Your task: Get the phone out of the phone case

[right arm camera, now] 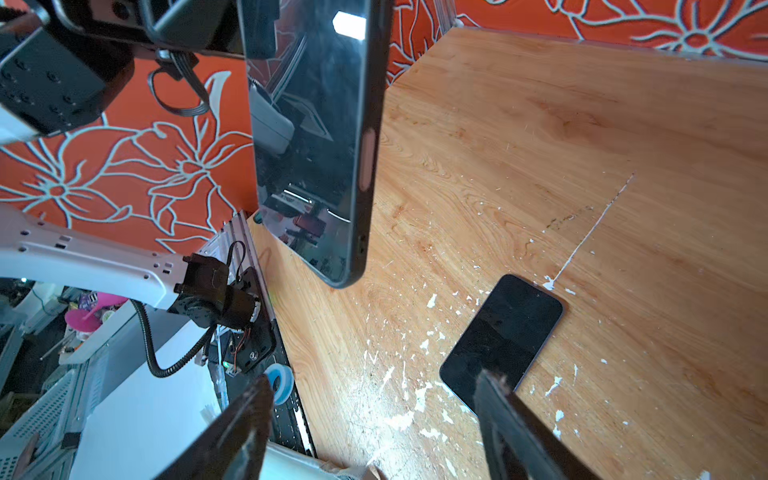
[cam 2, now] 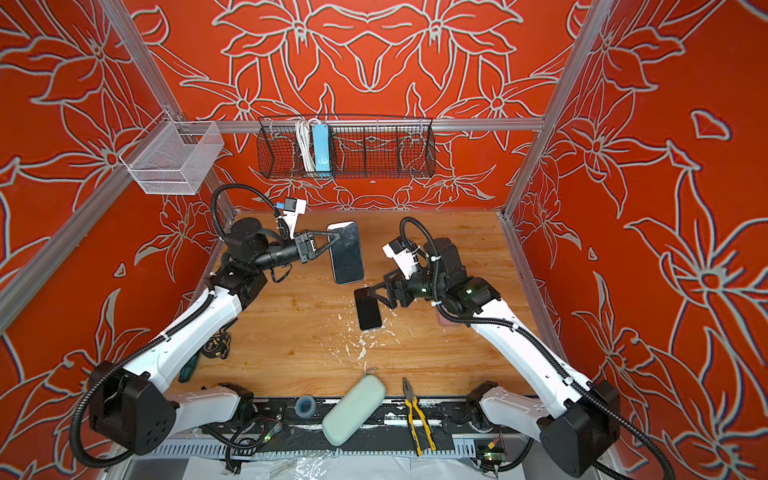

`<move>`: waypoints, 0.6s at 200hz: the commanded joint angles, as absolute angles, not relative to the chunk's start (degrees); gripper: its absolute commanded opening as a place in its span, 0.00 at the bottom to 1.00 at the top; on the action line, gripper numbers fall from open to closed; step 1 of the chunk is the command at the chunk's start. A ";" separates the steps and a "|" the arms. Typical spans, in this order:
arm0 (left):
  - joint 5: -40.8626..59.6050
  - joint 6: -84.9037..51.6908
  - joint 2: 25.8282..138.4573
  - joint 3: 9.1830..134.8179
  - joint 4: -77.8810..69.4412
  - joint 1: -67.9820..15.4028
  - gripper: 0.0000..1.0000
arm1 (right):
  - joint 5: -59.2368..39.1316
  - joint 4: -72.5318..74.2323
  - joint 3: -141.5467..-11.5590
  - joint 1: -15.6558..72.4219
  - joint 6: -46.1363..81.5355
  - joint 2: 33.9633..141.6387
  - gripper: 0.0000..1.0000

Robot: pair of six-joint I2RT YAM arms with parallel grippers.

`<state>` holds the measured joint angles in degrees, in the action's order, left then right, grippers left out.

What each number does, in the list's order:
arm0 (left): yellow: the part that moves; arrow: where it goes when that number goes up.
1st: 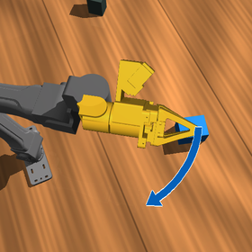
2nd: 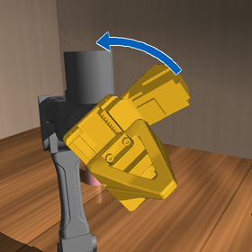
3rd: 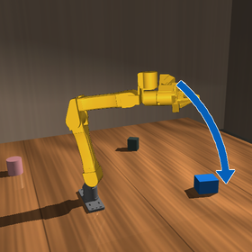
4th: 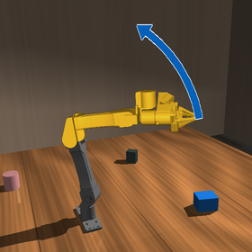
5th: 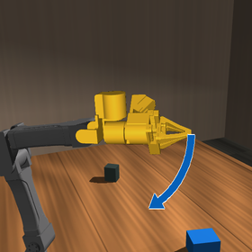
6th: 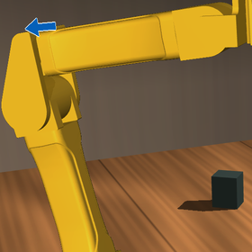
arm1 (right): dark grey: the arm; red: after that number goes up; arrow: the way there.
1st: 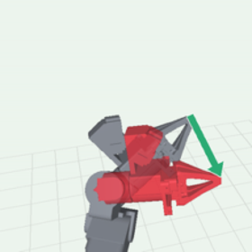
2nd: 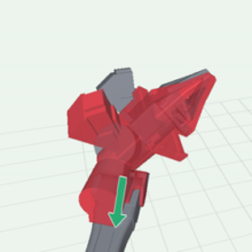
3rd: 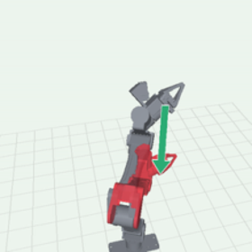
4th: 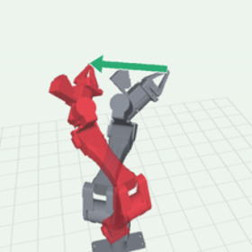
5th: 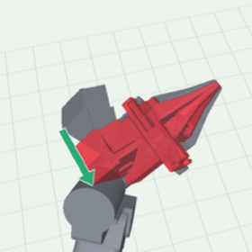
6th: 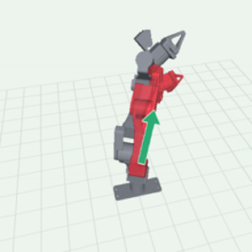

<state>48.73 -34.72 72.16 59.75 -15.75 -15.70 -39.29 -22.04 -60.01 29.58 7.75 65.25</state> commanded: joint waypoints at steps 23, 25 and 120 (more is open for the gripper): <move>58.33 -28.30 74.12 64.42 -14.27 -14.94 0.00 | -43.12 -28.83 -64.96 29.24 0.62 68.13 0.98; 58.81 -28.37 74.32 64.60 -14.31 -14.94 0.00 | -43.23 -29.05 -65.06 29.26 0.38 68.27 0.98; 65.33 -26.37 79.37 67.14 -13.89 -14.59 0.00 | -42.36 -35.06 -67.92 29.36 -5.98 71.26 0.91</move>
<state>61.58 -27.88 79.61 64.51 -12.38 -14.98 -42.02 -31.90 -66.17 29.58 -1.37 70.91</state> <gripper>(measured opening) 0.096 0.915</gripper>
